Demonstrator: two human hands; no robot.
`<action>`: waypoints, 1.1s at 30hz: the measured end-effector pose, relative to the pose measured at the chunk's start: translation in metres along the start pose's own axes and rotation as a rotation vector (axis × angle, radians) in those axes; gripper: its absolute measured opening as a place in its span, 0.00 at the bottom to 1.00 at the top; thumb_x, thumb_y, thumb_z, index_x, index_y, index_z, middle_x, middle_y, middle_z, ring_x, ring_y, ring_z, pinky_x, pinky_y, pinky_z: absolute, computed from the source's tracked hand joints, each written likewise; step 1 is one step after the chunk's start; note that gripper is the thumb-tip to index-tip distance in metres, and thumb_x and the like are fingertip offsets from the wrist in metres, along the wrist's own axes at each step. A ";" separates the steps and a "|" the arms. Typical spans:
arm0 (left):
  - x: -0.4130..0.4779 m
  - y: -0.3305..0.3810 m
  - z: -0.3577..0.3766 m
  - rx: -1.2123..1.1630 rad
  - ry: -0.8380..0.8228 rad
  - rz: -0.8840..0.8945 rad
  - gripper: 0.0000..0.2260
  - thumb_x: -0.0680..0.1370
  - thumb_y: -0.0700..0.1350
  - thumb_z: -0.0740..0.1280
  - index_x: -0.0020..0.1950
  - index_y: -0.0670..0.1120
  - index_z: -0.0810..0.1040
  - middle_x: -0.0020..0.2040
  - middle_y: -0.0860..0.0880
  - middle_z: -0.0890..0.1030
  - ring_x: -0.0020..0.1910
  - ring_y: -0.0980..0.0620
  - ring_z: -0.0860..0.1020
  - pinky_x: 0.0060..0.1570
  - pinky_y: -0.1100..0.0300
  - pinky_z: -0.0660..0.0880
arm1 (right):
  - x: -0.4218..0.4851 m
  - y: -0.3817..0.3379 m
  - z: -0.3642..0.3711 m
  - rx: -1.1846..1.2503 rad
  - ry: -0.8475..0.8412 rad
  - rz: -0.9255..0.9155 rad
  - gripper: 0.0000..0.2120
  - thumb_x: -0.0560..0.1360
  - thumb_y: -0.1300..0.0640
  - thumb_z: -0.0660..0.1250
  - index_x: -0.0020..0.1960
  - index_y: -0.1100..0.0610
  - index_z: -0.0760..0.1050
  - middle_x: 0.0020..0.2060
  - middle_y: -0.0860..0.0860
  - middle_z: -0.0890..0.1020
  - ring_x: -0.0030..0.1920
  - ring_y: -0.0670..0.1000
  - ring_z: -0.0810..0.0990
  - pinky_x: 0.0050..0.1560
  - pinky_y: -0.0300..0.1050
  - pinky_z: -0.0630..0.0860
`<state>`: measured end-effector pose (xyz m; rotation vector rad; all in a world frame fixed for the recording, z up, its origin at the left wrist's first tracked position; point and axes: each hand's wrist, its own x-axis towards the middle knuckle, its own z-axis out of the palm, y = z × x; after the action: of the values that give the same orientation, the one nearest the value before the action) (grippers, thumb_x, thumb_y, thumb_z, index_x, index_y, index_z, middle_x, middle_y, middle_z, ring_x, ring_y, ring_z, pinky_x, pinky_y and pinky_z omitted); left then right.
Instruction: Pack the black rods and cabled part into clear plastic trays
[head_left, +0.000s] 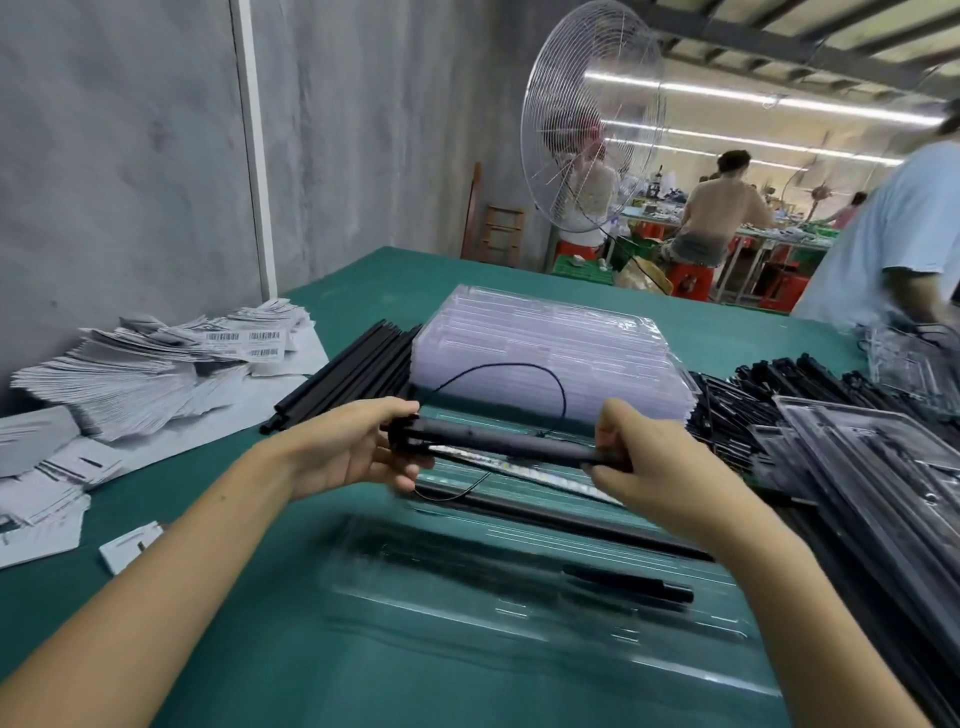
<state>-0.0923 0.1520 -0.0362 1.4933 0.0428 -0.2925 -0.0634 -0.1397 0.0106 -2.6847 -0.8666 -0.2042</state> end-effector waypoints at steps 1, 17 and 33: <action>0.002 -0.002 0.001 -0.014 0.005 0.034 0.10 0.77 0.46 0.64 0.49 0.40 0.76 0.41 0.40 0.81 0.34 0.49 0.78 0.34 0.58 0.78 | -0.005 -0.002 0.006 -0.075 0.041 -0.044 0.11 0.73 0.56 0.65 0.44 0.52 0.62 0.36 0.46 0.74 0.38 0.52 0.73 0.40 0.47 0.71; -0.001 -0.027 0.007 1.001 0.023 0.204 0.08 0.74 0.49 0.71 0.49 0.61 0.76 0.49 0.60 0.79 0.45 0.67 0.75 0.46 0.72 0.69 | -0.041 0.032 0.063 0.049 -0.209 -0.057 0.11 0.77 0.48 0.64 0.38 0.47 0.66 0.41 0.41 0.70 0.44 0.42 0.69 0.45 0.30 0.64; -0.011 -0.039 0.008 1.189 0.184 0.312 0.08 0.71 0.52 0.74 0.42 0.61 0.75 0.44 0.64 0.76 0.44 0.65 0.73 0.42 0.74 0.67 | -0.068 0.040 0.052 0.146 -0.121 0.090 0.06 0.75 0.51 0.67 0.45 0.41 0.81 0.45 0.37 0.73 0.51 0.40 0.70 0.51 0.27 0.65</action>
<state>-0.1125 0.1440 -0.0713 2.6625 -0.2608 0.1255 -0.0928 -0.1905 -0.0642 -2.6131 -0.7605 0.0407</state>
